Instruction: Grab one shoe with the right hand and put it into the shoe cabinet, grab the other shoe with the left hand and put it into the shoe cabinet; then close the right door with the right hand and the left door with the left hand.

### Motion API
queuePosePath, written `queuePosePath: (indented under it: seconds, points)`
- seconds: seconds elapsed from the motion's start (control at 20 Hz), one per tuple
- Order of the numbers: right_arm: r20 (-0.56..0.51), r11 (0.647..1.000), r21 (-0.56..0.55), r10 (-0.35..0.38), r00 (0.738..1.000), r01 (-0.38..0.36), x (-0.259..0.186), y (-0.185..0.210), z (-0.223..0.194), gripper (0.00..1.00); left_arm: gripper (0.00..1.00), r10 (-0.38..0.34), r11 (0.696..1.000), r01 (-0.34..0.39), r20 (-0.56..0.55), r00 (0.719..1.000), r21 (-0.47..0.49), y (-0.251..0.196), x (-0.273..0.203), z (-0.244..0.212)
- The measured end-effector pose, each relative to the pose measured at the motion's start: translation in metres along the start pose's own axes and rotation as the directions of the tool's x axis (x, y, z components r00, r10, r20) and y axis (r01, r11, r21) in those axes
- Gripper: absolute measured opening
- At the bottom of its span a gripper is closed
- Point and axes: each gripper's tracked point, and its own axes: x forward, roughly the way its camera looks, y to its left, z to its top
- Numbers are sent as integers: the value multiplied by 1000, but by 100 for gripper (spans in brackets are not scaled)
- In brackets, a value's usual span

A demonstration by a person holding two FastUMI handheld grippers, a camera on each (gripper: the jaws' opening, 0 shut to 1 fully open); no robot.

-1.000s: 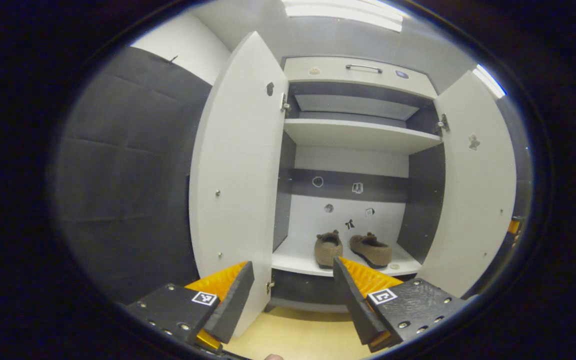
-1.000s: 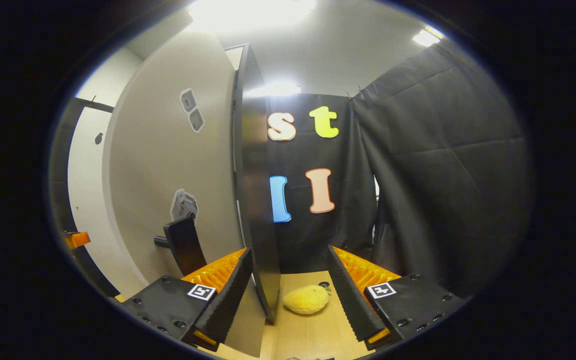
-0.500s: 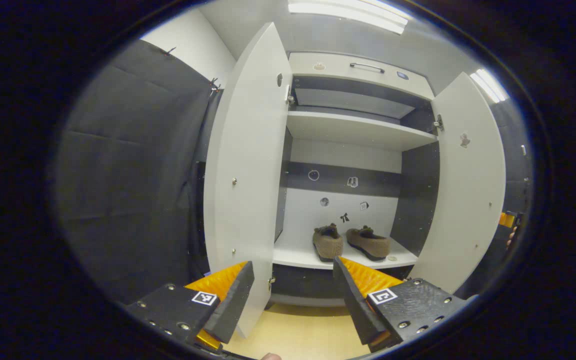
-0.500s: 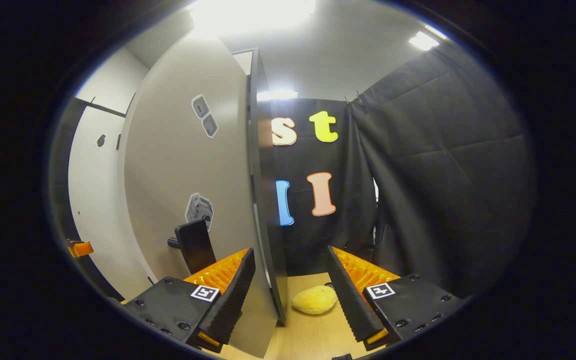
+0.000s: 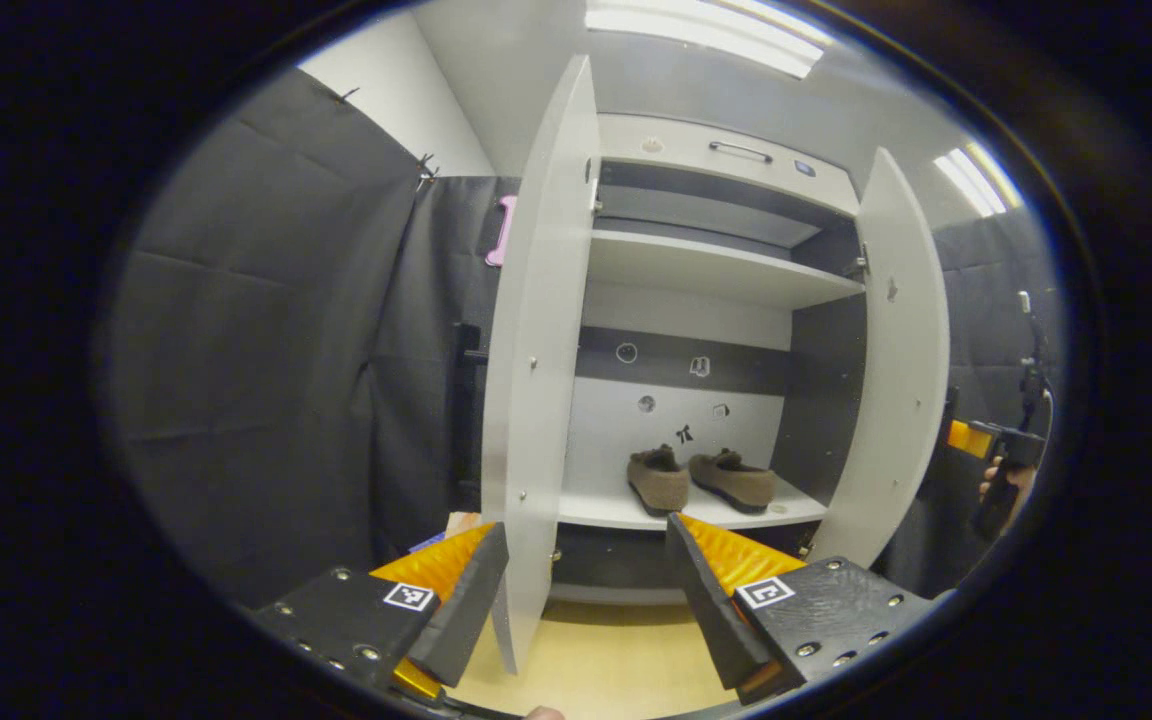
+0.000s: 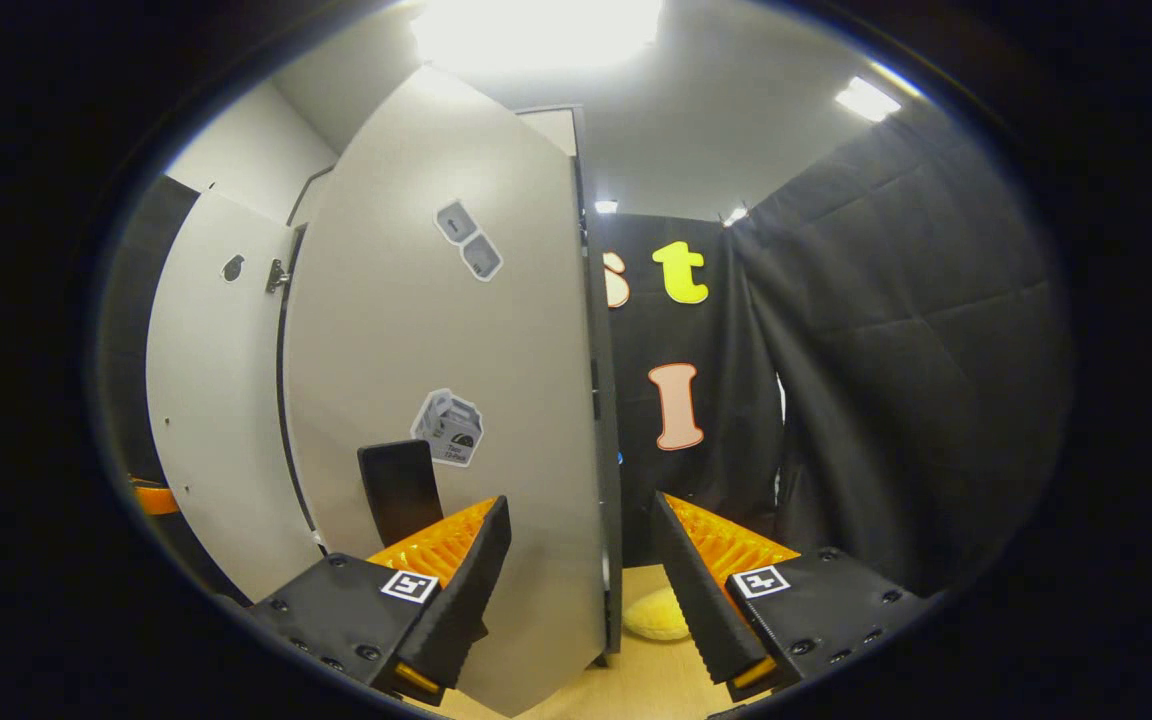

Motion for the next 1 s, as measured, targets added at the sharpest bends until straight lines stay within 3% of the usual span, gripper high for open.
queuePosePath:
  seconds: [0.1, 0.2, 0.35, 0.6, 0.65, 0.7, 0.8, 0.85, 0.9, 1.0]
  points:
    - [-1, 999, -4, 37, 999, -37, 9, 27, -5, 91, 96, -7, 1000, 7, 12, 1000, 4, 9, -2, 1]
    - [-13, 998, -16, 63, 998, -63, 21, 49, -10, 92, 93, 6, 1000, -6, 17, 1000, -8, 19, -5, -2]
    - [-27, 997, 39, 70, 997, -69, 32, 69, -10, 95, 93, 41, 999, -41, 27, 999, -34, 36, -14, -3]
    - [-27, 1000, 17, 6, 1000, -5, 31, 49, -13, 92, 100, 136, 990, -135, 30, 990, -39, 91, -23, -4]
    - [-37, 1000, 18, -8, 999, 8, 28, 44, -17, 95, 93, 152, 988, -150, 34, 988, -43, 102, -24, -2]
    - [-49, 1000, 25, -16, 999, 17, 26, 42, -20, 95, 99, 168, 985, -166, 41, 985, -46, 114, -26, 2]
    - [-66, 999, 38, -26, 997, 29, 21, 38, -25, 92, 99, 208, 977, -205, 59, 976, -53, 141, -24, 11]
    - [-72, 999, 36, -30, 997, 33, 19, 37, -28, 95, 99, 228, 973, -224, 64, 972, -61, 154, -22, 15]
    - [-74, 999, 27, -38, 997, 40, 17, 35, -29, 92, 93, 242, 969, -238, 63, 968, -68, 165, -19, 16]
    - [-78, 998, -1, -56, 995, 56, 14, 29, -31, 95, 93, 256, 965, -251, 68, 964, -72, 187, -7, 22]
